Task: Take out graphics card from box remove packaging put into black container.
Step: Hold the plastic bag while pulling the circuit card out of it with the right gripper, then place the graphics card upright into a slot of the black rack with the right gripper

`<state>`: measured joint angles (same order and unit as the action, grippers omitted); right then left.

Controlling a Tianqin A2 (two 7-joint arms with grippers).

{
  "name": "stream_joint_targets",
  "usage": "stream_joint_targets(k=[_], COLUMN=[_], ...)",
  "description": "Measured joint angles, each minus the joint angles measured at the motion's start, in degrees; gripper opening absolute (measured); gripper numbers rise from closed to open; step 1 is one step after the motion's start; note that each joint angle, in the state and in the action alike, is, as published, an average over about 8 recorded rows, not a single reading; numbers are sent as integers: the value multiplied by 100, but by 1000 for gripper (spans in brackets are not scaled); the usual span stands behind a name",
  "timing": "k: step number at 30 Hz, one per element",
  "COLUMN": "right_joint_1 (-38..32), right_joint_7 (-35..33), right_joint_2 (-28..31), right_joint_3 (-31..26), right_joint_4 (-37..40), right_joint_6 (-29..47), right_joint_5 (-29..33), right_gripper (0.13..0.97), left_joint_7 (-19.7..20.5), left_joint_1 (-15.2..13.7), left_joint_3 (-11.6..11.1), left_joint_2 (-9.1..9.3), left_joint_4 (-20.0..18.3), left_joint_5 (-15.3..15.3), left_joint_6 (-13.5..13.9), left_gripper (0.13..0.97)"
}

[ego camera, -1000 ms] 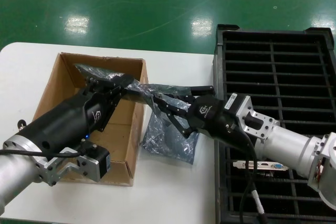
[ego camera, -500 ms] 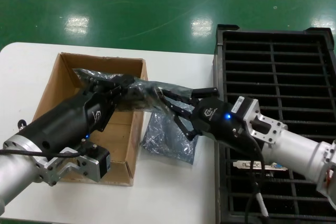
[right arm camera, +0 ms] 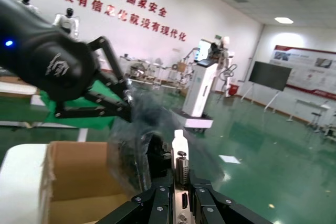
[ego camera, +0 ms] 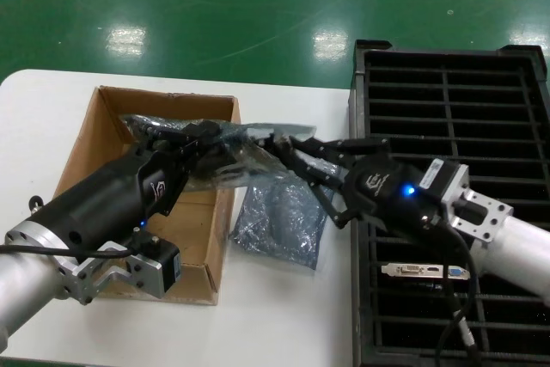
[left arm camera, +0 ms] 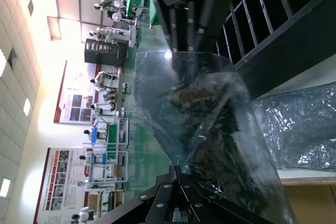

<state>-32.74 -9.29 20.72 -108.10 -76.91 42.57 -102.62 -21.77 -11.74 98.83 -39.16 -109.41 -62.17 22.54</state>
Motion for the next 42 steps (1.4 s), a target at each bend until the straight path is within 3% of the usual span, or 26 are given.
stream_joint_targets(k=[10, 19, 33, 42], right_joint_1=[146, 458, 1755, 2373], right_joint_7=[33, 271, 479, 687], right_joint_2=[294, 1088, 2358, 3046], right_joint_3=[224, 600, 2040, 2375], right_joint_4=[-449, -1251, -2607, -3172], right_joint_6=[-80, 1, -312, -641], right_joint_5=[-98, -201, -499, 24], right_gripper=[177, 177, 177, 177], left_joint_7=[0, 0, 0, 0], left_joint_1=[0, 0, 0, 0], left_joint_3=[0, 0, 0, 0], left_joint_2=[0, 0, 0, 0], left_joint_4=[0, 0, 0, 0], left_joint_5=[0, 0, 0, 0], left_joint_6=[0, 0, 0, 0], left_gripper=[140, 140, 140, 140])
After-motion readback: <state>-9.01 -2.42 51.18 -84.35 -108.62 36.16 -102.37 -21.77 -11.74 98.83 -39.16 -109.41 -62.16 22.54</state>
